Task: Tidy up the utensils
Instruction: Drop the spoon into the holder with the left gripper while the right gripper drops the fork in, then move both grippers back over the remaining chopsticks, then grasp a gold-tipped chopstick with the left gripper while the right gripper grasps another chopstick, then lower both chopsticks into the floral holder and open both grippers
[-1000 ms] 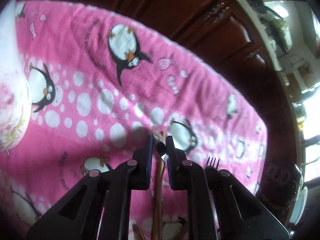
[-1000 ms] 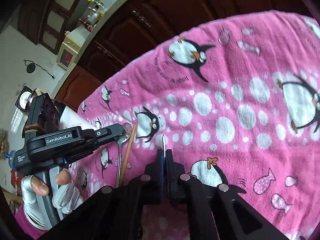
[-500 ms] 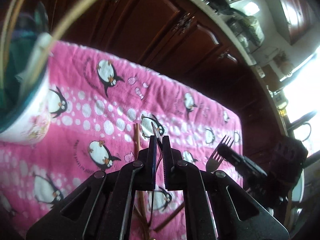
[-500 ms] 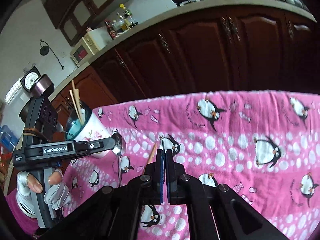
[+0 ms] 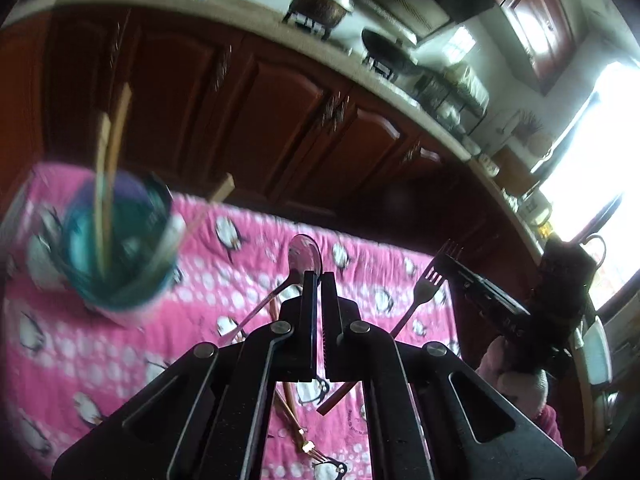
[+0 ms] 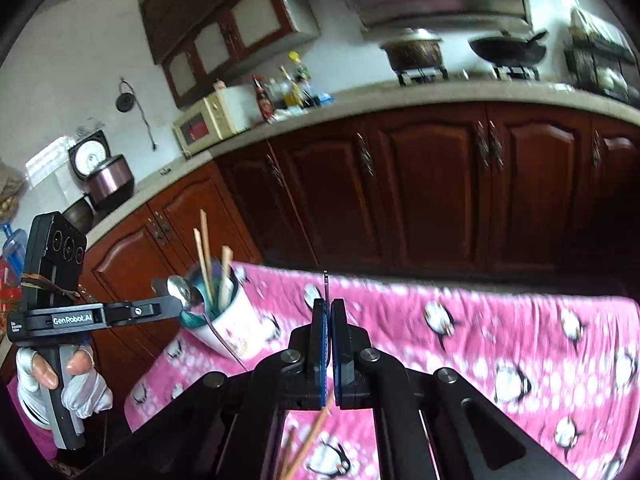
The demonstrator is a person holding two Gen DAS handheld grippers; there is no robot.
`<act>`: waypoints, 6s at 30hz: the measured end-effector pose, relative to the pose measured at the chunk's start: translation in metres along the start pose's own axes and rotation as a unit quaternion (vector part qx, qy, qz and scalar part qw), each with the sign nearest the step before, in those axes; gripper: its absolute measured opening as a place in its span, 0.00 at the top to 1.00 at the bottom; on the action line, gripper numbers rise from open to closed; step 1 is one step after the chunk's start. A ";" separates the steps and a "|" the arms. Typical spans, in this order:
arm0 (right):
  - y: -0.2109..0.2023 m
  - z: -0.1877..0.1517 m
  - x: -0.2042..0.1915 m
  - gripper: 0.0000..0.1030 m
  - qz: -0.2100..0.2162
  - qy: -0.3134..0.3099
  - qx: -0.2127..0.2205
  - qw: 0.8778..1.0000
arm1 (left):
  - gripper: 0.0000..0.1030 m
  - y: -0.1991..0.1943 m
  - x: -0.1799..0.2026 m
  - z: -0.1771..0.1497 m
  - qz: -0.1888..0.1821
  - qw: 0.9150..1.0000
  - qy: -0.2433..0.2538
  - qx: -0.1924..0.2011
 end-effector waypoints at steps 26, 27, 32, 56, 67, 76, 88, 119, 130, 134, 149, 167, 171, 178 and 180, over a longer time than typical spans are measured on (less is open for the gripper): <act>0.155 0.087 -0.191 0.99 -0.086 -0.179 0.093 0.976 | 1.00 -0.055 -0.129 0.087 0.065 0.989 -0.048 0.125; 0.163 0.083 -0.194 0.99 -0.095 -0.192 0.094 0.972 | 1.00 -0.049 -0.133 0.085 0.069 0.989 -0.052 0.124; 0.200 0.062 -0.197 0.99 -0.075 -0.207 0.049 0.974 | 1.00 -0.028 -0.154 0.070 0.074 0.990 -0.075 0.095; 0.165 0.039 -0.140 0.69 0.010 -0.089 -0.021 0.996 | 0.55 -0.039 -0.126 0.039 0.161 0.984 -0.031 0.074; 0.123 -0.011 -0.127 0.63 -0.028 -0.043 -0.040 0.998 | 0.53 -0.038 -0.083 0.003 0.223 0.972 0.026 0.070; 0.076 -0.039 -0.094 0.60 -0.079 0.001 -0.042 0.996 | 0.53 -0.021 -0.043 -0.027 0.231 0.969 0.060 0.058; 0.030 -0.079 -0.040 0.58 -0.145 0.031 -0.064 0.987 | 0.52 0.029 0.007 -0.061 0.202 0.974 0.098 0.014; 0.094 -0.140 0.029 0.73 -0.042 0.099 -0.182 0.977 | 0.87 0.168 -0.038 -0.147 0.065 0.968 -0.015 -0.241; 0.187 -0.126 0.033 0.73 -0.004 0.124 -0.251 0.960 | 0.95 0.146 -0.063 -0.126 0.060 0.973 -0.017 -0.224; 0.214 -0.123 0.028 0.80 -0.018 0.109 -0.268 0.957 | 0.95 0.130 -0.069 -0.113 0.060 0.976 -0.015 -0.207; 0.111 -0.076 -0.005 0.95 0.019 0.067 -0.155 0.985 | 0.95 0.062 -0.052 -0.069 0.053 0.991 0.016 -0.119; 0.043 0.068 -0.111 0.95 0.091 -0.009 0.014 0.996 | 0.95 -0.077 -0.042 0.063 0.091 0.993 0.065 0.023; 0.061 0.092 -0.140 0.95 0.090 -0.024 0.038 0.995 | 0.95 -0.075 -0.065 0.088 0.125 0.990 0.060 0.030; 0.122 0.096 -0.169 0.95 0.064 -0.057 0.031 0.996 | 0.95 -0.029 -0.108 0.090 0.180 0.982 0.064 -0.002; 0.140 0.089 -0.171 0.95 0.062 -0.057 0.025 0.996 | 0.95 -0.016 -0.120 0.084 0.184 0.981 0.058 -0.012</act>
Point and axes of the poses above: each gripper's, at about its wrist camera, not at the fingertips, and y roughly the way its jaws point, x to its right, z to its top, the point moved 1 cm from there along y, roughly the way its jaws point
